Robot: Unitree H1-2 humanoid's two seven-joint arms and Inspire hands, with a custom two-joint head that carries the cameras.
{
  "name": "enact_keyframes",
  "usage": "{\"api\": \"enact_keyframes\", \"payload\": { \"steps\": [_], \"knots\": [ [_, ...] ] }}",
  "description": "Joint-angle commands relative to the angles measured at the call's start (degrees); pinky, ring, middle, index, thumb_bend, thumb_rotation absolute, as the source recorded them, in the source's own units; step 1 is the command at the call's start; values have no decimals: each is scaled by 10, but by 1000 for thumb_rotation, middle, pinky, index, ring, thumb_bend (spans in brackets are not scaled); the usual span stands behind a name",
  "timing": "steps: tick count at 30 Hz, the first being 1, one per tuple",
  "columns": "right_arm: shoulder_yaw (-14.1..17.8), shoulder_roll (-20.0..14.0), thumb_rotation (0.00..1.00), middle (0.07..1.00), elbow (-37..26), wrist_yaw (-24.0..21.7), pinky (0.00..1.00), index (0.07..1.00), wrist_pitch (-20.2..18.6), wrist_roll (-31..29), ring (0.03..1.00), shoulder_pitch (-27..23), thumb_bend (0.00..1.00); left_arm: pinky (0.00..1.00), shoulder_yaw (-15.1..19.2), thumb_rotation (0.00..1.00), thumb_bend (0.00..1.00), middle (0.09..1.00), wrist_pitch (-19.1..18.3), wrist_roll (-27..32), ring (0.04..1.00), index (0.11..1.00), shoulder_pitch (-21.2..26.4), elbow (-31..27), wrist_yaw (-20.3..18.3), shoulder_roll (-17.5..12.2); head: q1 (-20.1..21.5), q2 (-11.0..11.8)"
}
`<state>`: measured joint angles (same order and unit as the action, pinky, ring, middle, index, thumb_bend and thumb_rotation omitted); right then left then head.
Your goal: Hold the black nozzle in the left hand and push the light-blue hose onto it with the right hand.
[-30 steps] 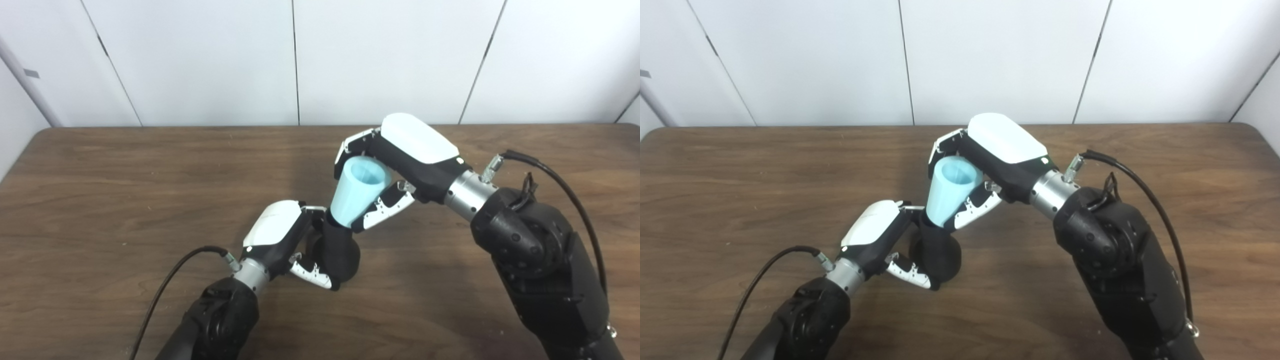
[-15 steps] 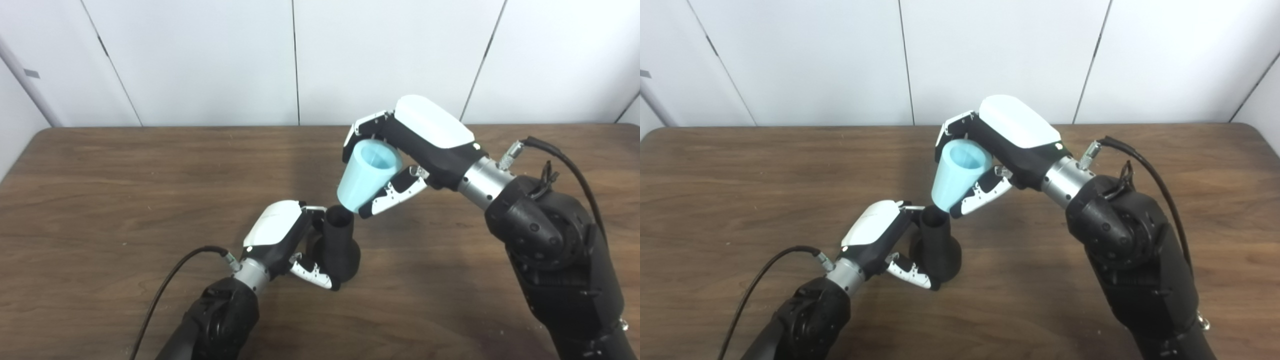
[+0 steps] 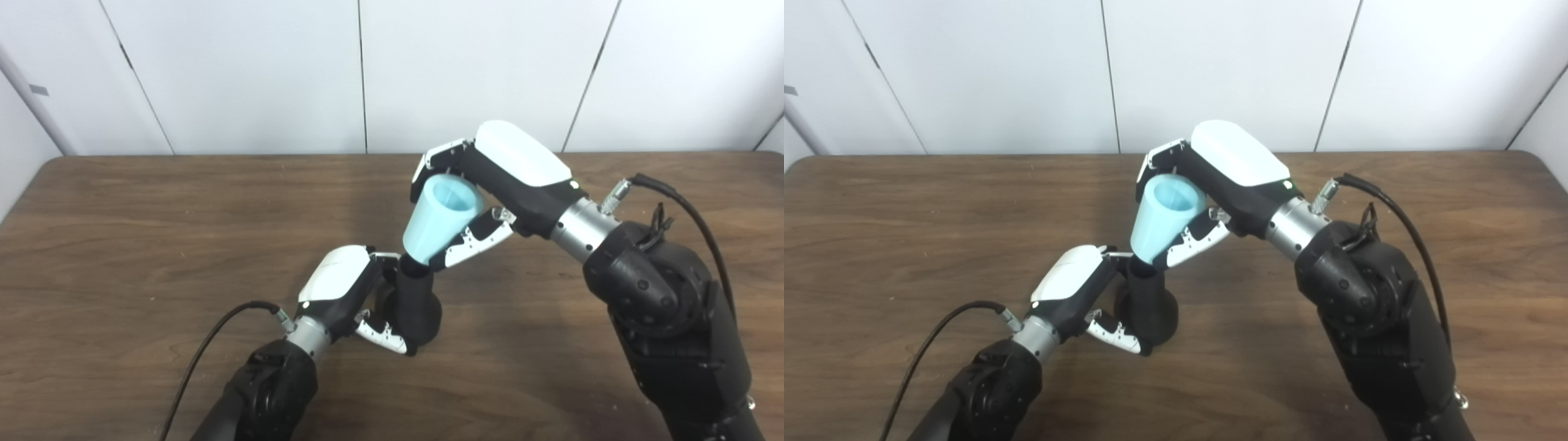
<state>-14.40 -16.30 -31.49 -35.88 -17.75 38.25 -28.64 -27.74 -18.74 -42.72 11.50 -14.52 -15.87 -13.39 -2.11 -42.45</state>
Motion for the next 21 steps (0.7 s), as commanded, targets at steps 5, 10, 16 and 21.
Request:
{"api": "enact_keyframes", "payload": {
  "steps": [5, 10, 16, 21],
  "knots": [
    [-4, -2, 0, 505, -12, 6, 310, 502, 5, -2, 417, -12, 498, 929, -23, 0, 523, 499, -5, 8, 656, 482, -19, 28, -45, -1, -2, -1],
    [-13, -2, 0, 517, -12, 0, 305, 515, 3, -1, 422, -9, 496, 929, -22, 0, 523, 499, -4, 8, 654, 482, -17, 28, -45, -2, -2, -1],
    [-15, -5, 0, 518, -8, -4, 305, 516, 1, 1, 423, -10, 496, 928, -22, 0, 523, 499, -5, 7, 656, 482, -18, 24, -46, -2, -2, -2],
    [-16, -5, 0, 520, -8, -2, 304, 518, 4, 3, 425, -9, 496, 928, -22, 0, 523, 499, -5, 7, 656, 482, -19, 24, -44, -1, -2, -2]
  ]
}}
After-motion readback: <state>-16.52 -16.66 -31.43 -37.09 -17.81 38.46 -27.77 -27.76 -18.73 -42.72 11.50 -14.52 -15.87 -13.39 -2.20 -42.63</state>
